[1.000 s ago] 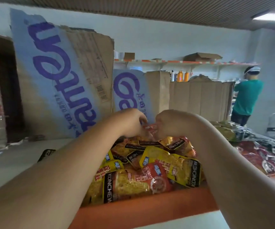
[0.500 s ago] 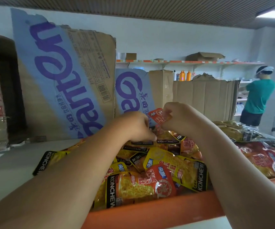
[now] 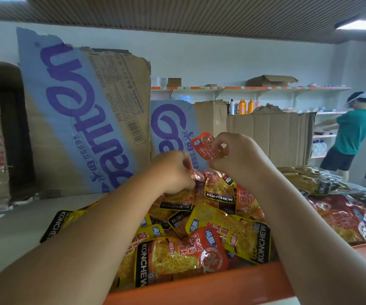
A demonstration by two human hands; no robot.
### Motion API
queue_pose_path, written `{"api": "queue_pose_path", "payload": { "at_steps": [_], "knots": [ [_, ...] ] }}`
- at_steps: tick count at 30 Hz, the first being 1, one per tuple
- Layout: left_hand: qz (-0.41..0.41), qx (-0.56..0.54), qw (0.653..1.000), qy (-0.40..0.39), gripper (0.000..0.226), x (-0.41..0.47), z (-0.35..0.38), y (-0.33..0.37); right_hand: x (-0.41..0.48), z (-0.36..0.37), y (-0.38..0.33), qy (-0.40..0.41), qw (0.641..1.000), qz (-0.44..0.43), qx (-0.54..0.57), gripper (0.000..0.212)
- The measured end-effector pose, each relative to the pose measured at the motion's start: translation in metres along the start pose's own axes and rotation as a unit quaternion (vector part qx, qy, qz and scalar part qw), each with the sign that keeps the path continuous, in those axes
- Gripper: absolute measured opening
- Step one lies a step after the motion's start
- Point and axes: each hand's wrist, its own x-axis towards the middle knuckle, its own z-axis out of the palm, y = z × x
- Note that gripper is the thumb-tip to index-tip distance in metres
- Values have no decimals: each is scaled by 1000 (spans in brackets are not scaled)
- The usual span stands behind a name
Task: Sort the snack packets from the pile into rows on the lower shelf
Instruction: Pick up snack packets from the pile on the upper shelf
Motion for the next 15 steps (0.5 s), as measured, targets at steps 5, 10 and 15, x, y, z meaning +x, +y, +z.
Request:
{"api": "queue_pose_path", "payload": {
  "at_steps": [5, 10, 15],
  "knots": [
    [50, 17, 983, 176, 34, -9, -29, 4, 0, -3, -6, 76, 995, -35, 49, 24],
    [92, 4, 961, 259, 36, -32, -48, 10, -1, -8, -12, 131, 985, -99, 61, 23],
    [107, 8, 942, 318, 39, -62, -62, 12, -7, -17, -26, 155, 972, -161, 78, 23]
  ]
}}
